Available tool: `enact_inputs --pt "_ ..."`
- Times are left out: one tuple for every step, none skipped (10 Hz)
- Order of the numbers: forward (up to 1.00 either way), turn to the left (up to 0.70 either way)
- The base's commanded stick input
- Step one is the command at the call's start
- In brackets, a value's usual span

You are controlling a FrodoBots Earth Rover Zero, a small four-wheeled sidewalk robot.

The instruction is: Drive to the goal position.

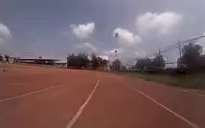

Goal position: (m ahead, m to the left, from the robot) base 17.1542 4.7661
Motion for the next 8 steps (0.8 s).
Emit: enact_inputs --pt "0.7 0.0" --pt "0.7 0.0" --pt "0.7 0.0" --pt "0.7 0.0" --pt "0.7 0.0" --pt "0.7 0.0" --pt "0.7 0.0" --pt "0.7 0.0"
